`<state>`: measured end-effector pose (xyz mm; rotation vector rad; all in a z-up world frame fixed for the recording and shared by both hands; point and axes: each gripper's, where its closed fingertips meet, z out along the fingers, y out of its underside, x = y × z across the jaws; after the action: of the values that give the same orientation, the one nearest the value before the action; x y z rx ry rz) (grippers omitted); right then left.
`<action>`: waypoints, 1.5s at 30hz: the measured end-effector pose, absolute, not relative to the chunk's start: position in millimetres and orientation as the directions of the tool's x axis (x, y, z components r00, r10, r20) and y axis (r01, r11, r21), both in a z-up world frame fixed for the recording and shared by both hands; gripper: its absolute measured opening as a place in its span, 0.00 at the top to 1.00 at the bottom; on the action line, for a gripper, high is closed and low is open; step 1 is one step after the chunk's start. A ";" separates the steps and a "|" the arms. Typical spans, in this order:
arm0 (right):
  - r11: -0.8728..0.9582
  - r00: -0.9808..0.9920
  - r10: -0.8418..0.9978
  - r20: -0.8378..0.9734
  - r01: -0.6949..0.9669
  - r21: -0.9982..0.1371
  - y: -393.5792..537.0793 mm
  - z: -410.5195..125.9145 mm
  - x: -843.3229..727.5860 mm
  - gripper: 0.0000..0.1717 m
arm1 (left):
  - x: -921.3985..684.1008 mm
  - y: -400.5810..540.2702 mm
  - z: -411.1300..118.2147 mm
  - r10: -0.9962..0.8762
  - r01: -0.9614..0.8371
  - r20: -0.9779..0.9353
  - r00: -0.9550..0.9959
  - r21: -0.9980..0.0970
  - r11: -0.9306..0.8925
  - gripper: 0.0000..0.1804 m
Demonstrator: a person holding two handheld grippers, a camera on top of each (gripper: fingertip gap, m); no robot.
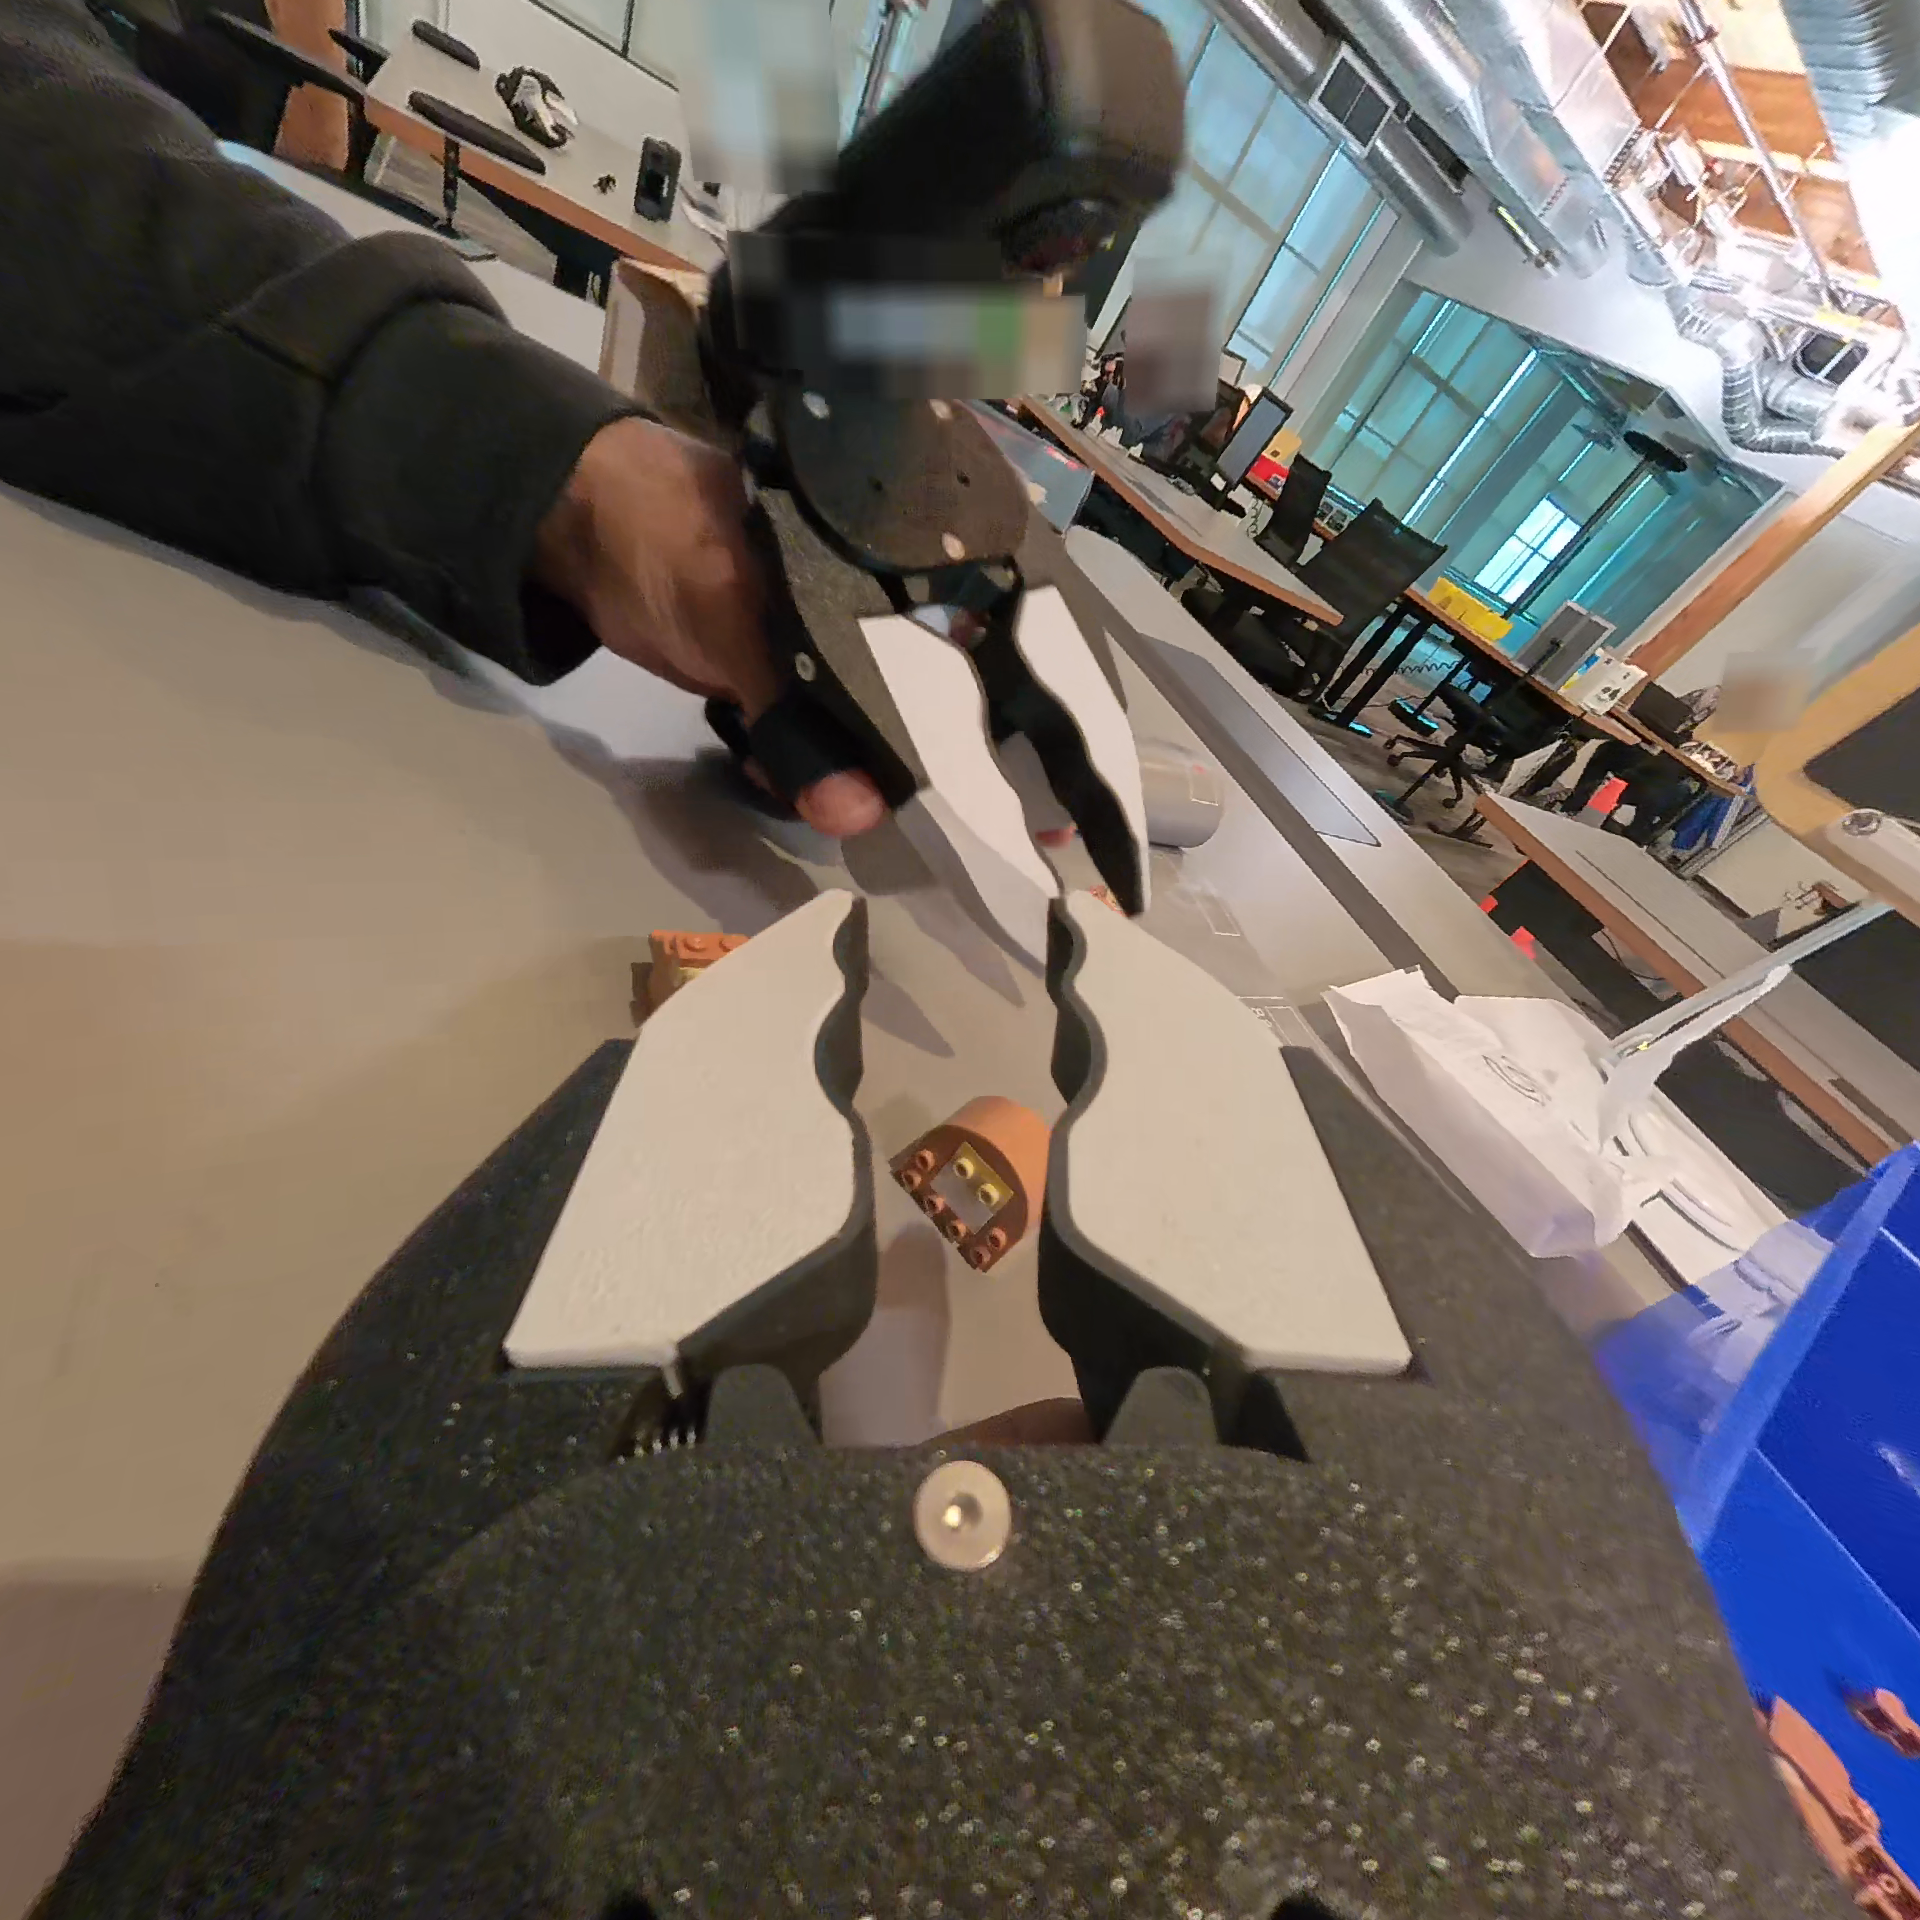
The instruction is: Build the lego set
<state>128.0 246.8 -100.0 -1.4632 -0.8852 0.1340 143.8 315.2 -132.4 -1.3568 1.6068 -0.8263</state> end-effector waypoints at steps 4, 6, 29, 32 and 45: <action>0.147 0.709 0.581 0.399 0.391 -0.908 248.7 -96.7 131.9 0.82 | 172.3 335.6 -134.2 -0.966 -0.538 -0.244 -0.082 -0.805 0.249 0.81; 0.142 0.717 0.584 0.381 0.372 -0.917 249.2 -95.0 133.6 0.82 | 193.5 337.1 -132.4 -0.966 -0.534 -0.226 -0.123 -0.806 0.256 0.81; 0.164 0.702 0.618 0.354 0.325 -0.931 242.8 -90.2 133.8 0.83 | 211.0 335.6 -173.5 -0.977 -0.654 -0.207 -0.041 -0.734 0.183 0.83; 0.168 0.700 0.618 0.358 0.327 -0.930 242.2 -90.5 133.3 0.83 | 210.9 336.6 -173.4 -0.977 -0.655 -0.212 -0.034 -0.733 0.182 0.83; 0.177 0.688 0.617 0.383 0.352 -0.919 239.4 -93.0 132.2 0.83 | 201.3 344.5 -170.8 -0.966 -0.663 -0.256 -0.021 -0.720 0.206 0.84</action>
<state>132.2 239.4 -93.0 -1.4306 -0.8634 0.2243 201.3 344.5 -170.8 -1.5297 1.7574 -0.5309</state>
